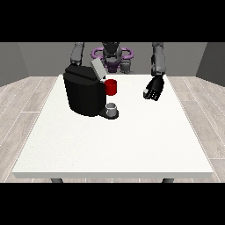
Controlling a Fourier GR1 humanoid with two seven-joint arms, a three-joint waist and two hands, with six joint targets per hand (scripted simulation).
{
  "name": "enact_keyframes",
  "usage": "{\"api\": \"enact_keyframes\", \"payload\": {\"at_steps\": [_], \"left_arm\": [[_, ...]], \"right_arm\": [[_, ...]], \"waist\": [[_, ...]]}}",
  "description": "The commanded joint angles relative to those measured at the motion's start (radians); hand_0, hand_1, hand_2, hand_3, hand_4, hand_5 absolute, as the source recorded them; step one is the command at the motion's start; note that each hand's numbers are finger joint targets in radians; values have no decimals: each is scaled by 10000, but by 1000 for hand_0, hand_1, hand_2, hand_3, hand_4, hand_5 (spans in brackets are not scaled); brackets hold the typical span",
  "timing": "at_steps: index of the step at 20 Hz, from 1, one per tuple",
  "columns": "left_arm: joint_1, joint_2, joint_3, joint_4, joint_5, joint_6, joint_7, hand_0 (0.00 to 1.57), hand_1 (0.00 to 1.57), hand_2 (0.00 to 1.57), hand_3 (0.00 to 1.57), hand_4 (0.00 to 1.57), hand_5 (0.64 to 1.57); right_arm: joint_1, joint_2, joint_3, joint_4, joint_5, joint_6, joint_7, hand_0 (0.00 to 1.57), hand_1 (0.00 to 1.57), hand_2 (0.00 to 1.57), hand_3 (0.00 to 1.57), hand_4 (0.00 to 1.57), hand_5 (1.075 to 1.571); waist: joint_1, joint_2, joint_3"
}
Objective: Insert the coffee pod into the coffee machine and close the lid
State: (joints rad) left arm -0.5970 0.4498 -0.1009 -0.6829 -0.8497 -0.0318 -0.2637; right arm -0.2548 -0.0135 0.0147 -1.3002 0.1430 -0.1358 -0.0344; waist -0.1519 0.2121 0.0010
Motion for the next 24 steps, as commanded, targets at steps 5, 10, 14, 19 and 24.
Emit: {"api": "enact_keyframes", "payload": {"at_steps": [5,10,14,19,24], "left_arm": [[-575,-893,329,-339,653,-891,-368,1420,1420,1402,1332,494,1571],[-934,-604,689,-275,857,-1733,-485,1420,1420,1410,1332,518,1571],[-1829,-823,659,-549,878,-2646,301,1371,1371,1379,1325,504,1571],[-2026,-868,721,-757,772,-3092,385,1418,1418,1400,1334,534,1571],[-2560,-1557,605,-1218,783,-3745,1576,1403,1403,1396,1341,598,1571]], "right_arm": [[127,96,-184,892,434,-695,300,0,0,0,0,0,1571],[183,-141,-256,1332,626,-704,-211,0,0,0,0,0,1571],[-89,-412,-347,1599,596,-421,209,0,0,0,0,0,1571],[-70,-144,-183,1445,713,-653,75,0,0,0,0,0,1571],[275,-1,-124,1601,637,-561,116,0,0,0,0,0,1571]], "waist": [[521,-889,-8],[579,-1014,-8],[394,-1354,-6],[269,-1484,-10],[303,-2112,-7]]}}
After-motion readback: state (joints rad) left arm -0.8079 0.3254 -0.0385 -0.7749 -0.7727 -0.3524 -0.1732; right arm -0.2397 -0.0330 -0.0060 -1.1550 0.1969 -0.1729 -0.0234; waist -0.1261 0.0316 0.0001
